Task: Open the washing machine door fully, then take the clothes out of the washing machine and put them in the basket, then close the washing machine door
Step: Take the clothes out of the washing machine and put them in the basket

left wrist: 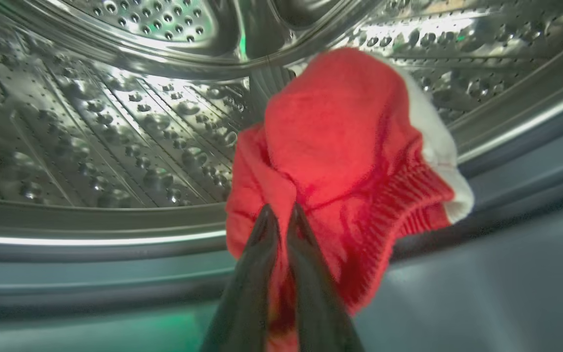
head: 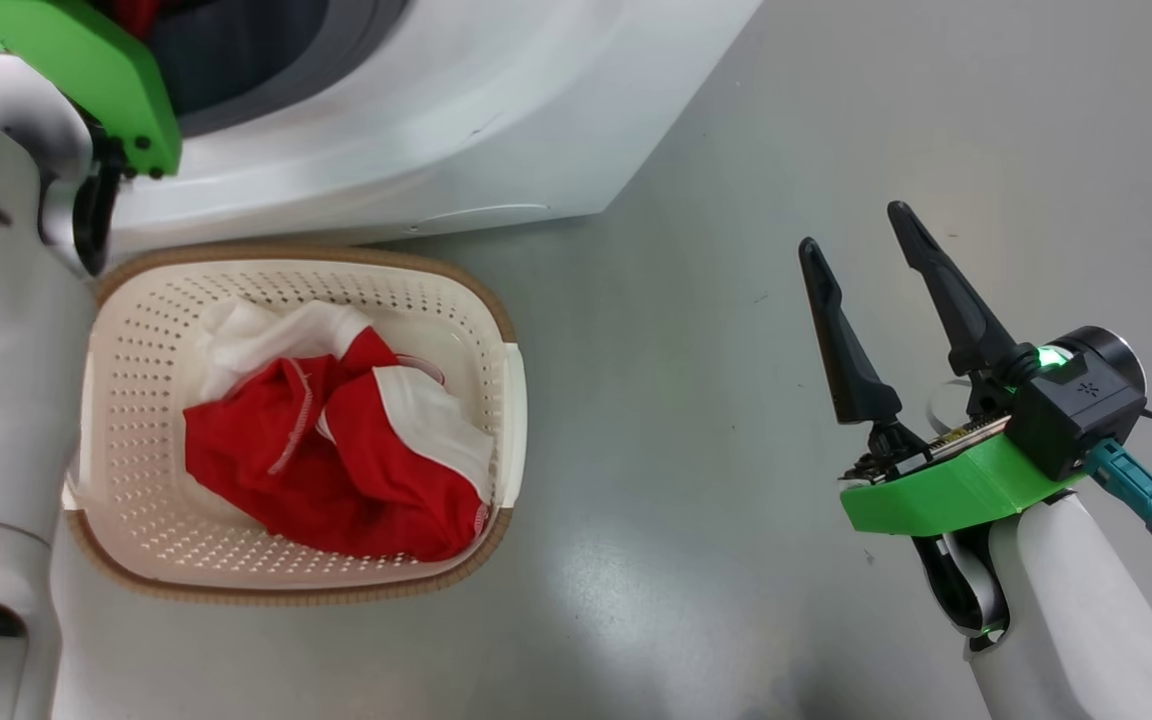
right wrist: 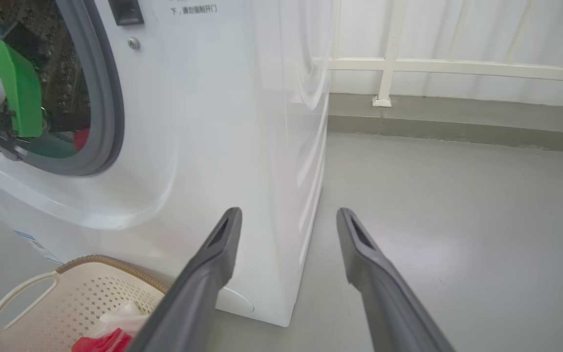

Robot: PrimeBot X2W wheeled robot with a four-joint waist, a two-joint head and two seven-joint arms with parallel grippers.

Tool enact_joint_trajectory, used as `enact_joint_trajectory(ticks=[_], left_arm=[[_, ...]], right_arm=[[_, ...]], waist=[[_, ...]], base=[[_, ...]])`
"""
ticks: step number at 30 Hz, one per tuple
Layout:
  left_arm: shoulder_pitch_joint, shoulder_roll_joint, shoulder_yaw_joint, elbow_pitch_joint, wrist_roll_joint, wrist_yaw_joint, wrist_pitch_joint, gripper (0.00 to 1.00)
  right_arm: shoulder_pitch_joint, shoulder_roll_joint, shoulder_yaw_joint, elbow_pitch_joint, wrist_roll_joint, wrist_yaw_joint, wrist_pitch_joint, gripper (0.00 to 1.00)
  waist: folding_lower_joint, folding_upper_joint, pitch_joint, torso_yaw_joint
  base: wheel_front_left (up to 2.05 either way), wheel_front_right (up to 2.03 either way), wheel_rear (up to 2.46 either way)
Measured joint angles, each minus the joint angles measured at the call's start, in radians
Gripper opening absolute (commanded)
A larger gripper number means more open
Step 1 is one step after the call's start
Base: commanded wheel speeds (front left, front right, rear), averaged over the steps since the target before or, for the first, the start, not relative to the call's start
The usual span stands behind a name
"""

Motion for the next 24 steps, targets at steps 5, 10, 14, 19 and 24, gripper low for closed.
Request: enact_joint_trajectory(ticks=[5, 10, 14, 19, 24], left_arm=[[0.005, 0.008, -0.002, -0.029, 0.007, 0.015, -0.121, 0.0], [0.025, 0.005, -0.001, -0.065, 0.005, 0.013, -0.212, 0.0], [0.073, 0.003, 0.001, -0.108, 0.002, 0.013, -0.241, 0.0], [0.139, -0.005, 0.014, -0.214, -0.003, 0.014, -0.249, 0.0], [0.217, -0.013, 0.04, -0.325, -0.003, 0.023, -0.249, 0.0]], right_arm=[[0.0, 0.0, -0.001, 0.009, 0.0, 0.0, 0.0, 1.0], [0.0, 0.0, -0.007, 0.011, 0.0, 0.0, 0.0, 1.0], [0.0, 0.0, -0.017, 0.012, 0.0, 0.0, 0.0, 1.0], [0.004, 0.0, -0.032, 0.013, -0.002, 0.0, 0.0, 1.0], [0.007, 0.0, -0.034, 0.015, -0.005, 0.0, 0.0, 1.0]], waist=[[0.0, 0.0, -0.011, 0.01], [0.0, 0.0, -0.028, 0.023], [0.0, 0.0, -0.046, 0.036], [0.0, 0.0, -0.073, 0.054], [0.0, 0.0, -0.101, 0.068]], base=[[0.0, 0.0, 0.0], [0.0, 0.0, 0.0], [0.0, 0.0, 0.0], [0.0, 0.0, 0.0], [0.0, 0.0, 0.0]])
